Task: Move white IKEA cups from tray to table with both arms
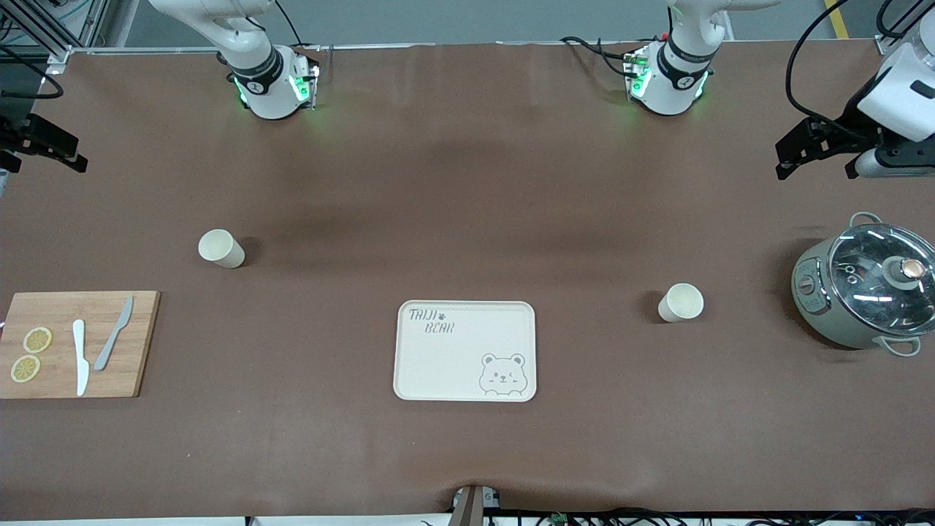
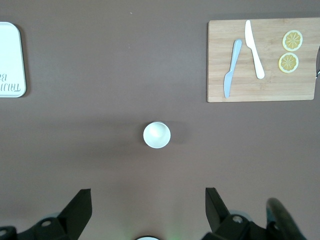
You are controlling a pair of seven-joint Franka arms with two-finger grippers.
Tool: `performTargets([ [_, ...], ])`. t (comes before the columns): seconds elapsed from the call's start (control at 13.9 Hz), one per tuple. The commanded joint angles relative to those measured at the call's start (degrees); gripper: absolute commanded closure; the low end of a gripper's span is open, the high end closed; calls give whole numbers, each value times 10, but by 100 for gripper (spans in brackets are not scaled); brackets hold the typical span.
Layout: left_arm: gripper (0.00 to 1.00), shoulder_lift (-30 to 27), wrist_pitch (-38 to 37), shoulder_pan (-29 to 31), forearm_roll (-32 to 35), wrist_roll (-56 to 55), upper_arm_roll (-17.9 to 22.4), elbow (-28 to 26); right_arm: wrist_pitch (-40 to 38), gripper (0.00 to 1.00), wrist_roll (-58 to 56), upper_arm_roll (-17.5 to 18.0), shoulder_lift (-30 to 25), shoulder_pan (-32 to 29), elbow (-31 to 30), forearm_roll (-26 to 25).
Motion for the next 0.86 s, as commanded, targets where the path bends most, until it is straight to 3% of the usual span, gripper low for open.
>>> performTargets([
  [0.0,0,2,-17,2,-12,11,-1,13,-2,0,10,2,-5,3,8,-8],
  [0.79,0,2,-19,3,-12,10,-1,13,-5,0,11,2,-5,11,6,-6],
])
